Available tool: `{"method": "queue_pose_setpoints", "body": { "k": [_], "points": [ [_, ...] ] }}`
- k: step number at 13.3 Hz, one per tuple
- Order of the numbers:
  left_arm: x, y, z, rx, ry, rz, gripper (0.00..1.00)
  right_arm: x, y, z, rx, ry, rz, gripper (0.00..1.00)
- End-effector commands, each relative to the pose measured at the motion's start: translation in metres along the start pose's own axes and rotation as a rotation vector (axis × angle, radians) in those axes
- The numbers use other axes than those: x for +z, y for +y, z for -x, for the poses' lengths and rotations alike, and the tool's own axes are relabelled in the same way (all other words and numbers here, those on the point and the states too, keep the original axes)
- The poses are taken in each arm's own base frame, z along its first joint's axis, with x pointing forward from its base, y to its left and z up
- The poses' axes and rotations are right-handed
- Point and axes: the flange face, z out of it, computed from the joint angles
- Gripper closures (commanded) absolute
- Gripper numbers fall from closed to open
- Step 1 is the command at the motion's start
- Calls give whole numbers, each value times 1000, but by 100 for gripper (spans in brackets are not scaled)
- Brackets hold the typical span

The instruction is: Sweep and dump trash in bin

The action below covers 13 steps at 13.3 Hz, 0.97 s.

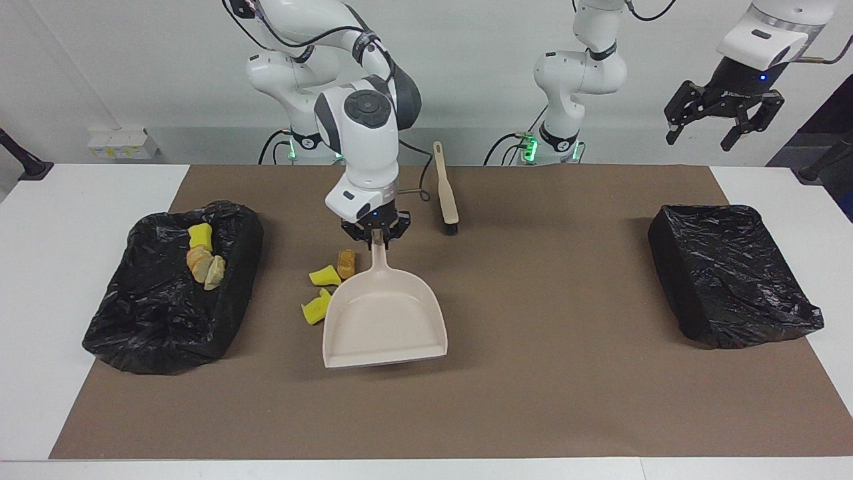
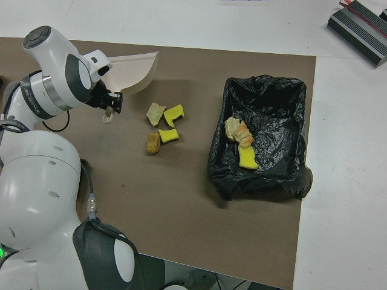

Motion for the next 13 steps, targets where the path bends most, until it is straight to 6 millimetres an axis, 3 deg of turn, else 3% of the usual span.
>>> {"method": "queue_pose_setpoints", "body": {
  "k": [1,3,7,8,10,13],
  "points": [
    [-4,-4,8,3,-7,-6,0,33,-64,5,55,-24,-57,100],
    [-4,-4,7,3,0,-9,0,59,-102,3,69,-17,-81,100],
    [-4,-3,6,4,0,-9,0,85,-112,9,60,-18,-86,95],
    [-4,-2,7,3,-3,-8,0,88,-116,14,54,-28,-82,85],
    [-4,-4,8,-7,-8,-8,0,86,-115,18,25,-42,-55,0],
    [-4,-4,8,-5,-6,-9,0,53,-97,18,52,-71,-46,0]
  ]
}}
